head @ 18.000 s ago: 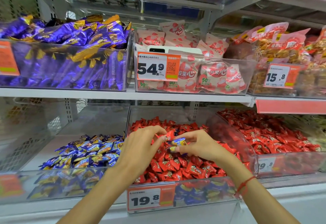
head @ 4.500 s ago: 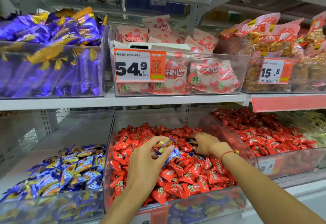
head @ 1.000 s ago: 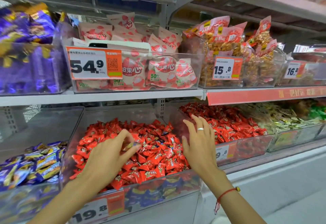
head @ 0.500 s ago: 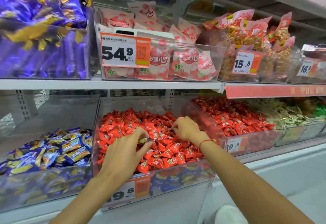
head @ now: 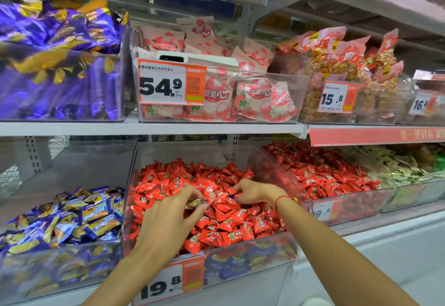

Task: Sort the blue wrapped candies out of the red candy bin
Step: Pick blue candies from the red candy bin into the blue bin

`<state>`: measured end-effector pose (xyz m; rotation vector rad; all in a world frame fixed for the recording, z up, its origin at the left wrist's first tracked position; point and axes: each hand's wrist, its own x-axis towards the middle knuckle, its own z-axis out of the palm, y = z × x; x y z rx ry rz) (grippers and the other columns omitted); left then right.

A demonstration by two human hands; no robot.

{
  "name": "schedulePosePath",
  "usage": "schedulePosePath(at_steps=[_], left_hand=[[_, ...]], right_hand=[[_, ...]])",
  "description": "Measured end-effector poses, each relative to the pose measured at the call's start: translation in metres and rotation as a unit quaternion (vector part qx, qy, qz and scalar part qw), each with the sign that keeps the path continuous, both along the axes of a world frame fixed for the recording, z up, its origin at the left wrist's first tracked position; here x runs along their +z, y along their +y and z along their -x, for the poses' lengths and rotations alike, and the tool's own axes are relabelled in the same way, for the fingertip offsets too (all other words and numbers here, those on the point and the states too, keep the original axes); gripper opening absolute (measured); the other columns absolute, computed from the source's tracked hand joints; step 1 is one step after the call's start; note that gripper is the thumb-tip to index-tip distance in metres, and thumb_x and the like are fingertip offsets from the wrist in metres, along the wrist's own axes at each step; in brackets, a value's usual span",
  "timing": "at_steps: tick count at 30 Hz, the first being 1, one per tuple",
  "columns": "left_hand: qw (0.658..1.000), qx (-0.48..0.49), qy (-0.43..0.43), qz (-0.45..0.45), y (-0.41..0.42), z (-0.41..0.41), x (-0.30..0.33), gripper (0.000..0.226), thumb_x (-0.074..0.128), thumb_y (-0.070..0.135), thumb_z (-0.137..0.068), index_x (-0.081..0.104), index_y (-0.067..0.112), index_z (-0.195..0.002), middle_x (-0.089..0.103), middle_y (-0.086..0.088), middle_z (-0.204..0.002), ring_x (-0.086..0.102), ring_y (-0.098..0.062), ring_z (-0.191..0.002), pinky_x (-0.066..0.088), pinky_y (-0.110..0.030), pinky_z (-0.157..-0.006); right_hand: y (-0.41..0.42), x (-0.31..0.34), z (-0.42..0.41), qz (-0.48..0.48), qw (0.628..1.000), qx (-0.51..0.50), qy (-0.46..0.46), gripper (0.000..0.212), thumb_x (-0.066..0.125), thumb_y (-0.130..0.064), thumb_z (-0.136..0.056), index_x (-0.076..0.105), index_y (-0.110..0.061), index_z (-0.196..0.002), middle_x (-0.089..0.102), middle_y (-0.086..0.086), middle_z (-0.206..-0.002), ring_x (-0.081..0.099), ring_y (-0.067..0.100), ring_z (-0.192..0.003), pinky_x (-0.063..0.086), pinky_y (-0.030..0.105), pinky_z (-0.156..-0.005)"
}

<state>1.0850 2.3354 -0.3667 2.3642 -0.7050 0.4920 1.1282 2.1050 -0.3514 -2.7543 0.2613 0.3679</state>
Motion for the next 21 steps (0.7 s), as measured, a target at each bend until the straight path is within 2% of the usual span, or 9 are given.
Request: schedulePosePath(at_steps=[1, 3, 5, 7, 10, 13, 16, 18, 21], left_hand=[[1.0, 0.001, 0.002, 0.005, 0.0, 0.0, 0.0, 0.016, 0.054, 0.054, -0.09, 0.056, 0.039, -0.097, 0.065, 0.025, -0.085, 0.063, 0.002, -0.081, 0.049, -0.02, -0.064], [1.0, 0.0, 0.01, 0.018, 0.0, 0.0, 0.001, 0.014, 0.057, 0.052, -0.089, 0.057, 0.039, -0.095, 0.065, 0.026, -0.085, 0.063, 0.004, -0.084, 0.046, -0.017, -0.064], [0.999, 0.001, 0.025, 0.033, 0.0, -0.001, 0.001, 0.013, 0.058, 0.051, -0.089, 0.058, 0.039, -0.094, 0.066, 0.025, -0.086, 0.062, 0.006, -0.086, 0.043, -0.014, -0.065], [0.998, 0.005, 0.038, 0.049, 0.001, -0.001, 0.002, 0.012, 0.059, 0.051, -0.088, 0.059, 0.039, -0.093, 0.066, 0.024, -0.087, 0.062, 0.005, -0.089, 0.045, -0.016, -0.068], [0.998, 0.008, 0.035, 0.046, 0.001, 0.001, 0.006, 0.014, 0.058, 0.052, -0.089, 0.059, 0.039, -0.094, 0.067, 0.024, -0.089, 0.062, 0.005, -0.091, 0.048, -0.02, -0.07], [0.996, -0.007, 0.048, 0.075, 0.001, 0.001, 0.011, 0.013, 0.058, 0.05, -0.089, 0.059, 0.039, -0.095, 0.067, 0.023, -0.093, 0.062, 0.005, -0.094, 0.051, -0.024, -0.077], [0.994, -0.022, 0.074, 0.08, 0.003, -0.004, 0.014, 0.018, 0.053, 0.049, -0.091, 0.06, 0.036, -0.102, 0.066, 0.02, -0.099, 0.061, -0.001, -0.099, 0.052, -0.035, -0.087], [0.992, -0.034, 0.099, 0.077, 0.003, -0.007, 0.014, 0.025, 0.049, 0.048, -0.094, 0.058, 0.027, -0.104, 0.067, 0.012, -0.105, 0.061, -0.007, -0.103, 0.05, -0.037, -0.091], [0.976, -0.063, 0.167, 0.122, -0.002, -0.006, 0.017, 0.026, 0.046, 0.042, -0.098, 0.055, 0.017, -0.098, 0.066, 0.006, -0.106, 0.063, -0.01, -0.097, 0.05, -0.038, -0.086]], right_hand=[[-0.001, 0.0, 0.004, -0.017, 0.999, 0.006, -0.036, 0.019, 0.053, -0.009, -0.09, 0.068, -0.013, -0.101, 0.065, 0.004, -0.097, 0.061, 0.019, -0.086, 0.044, 0.017, -0.069], [-0.006, 0.002, 0.014, -0.03, 0.994, 0.02, -0.103, 0.022, 0.063, -0.015, -0.089, 0.059, -0.024, -0.069, 0.053, -0.005, -0.068, 0.048, 0.01, -0.064, 0.035, 0.017, -0.053], [-0.01, 0.005, 0.025, -0.089, 0.983, 0.027, -0.16, 0.011, 0.071, -0.025, -0.085, 0.07, -0.021, -0.075, 0.064, -0.003, -0.07, 0.055, 0.008, -0.067, 0.043, 0.02, -0.062], [-0.009, 0.013, 0.038, -0.154, 0.968, 0.041, -0.191, 0.012, 0.074, -0.03, -0.083, 0.077, -0.019, -0.084, 0.074, 0.002, -0.087, 0.066, 0.012, -0.085, 0.05, 0.029, -0.082], [-0.005, 0.02, 0.053, -0.217, 0.953, 0.064, -0.203, 0.004, 0.072, -0.022, -0.085, 0.076, -0.021, -0.086, 0.074, 0.002, -0.098, 0.066, 0.012, -0.101, 0.048, 0.029, -0.095], [0.003, 0.024, 0.063, -0.295, 0.926, 0.064, -0.225, 0.011, 0.066, -0.013, -0.09, 0.072, -0.021, -0.094, 0.072, 0.008, -0.104, 0.066, 0.015, -0.103, 0.049, 0.026, -0.092], [0.01, 0.025, 0.065, -0.315, 0.922, 0.054, -0.22, 0.016, 0.059, -0.014, -0.094, 0.071, -0.016, -0.105, 0.071, 0.0, -0.104, 0.064, 0.003, -0.094, 0.046, 0.013, -0.085], [0.014, 0.026, 0.066, -0.365, 0.906, 0.029, -0.211, 0.018, 0.057, -0.017, -0.096, 0.069, -0.016, -0.109, 0.072, 0.0, -0.104, 0.065, 0.004, -0.09, 0.048, 0.018, -0.087], [0.019, 0.03, 0.067, -0.551, 0.817, -0.014, -0.171, 0.021, 0.053, -0.015, -0.098, 0.063, -0.012, -0.116, 0.072, 0.011, -0.107, 0.07, 0.023, -0.099, 0.054, 0.032, -0.091]])
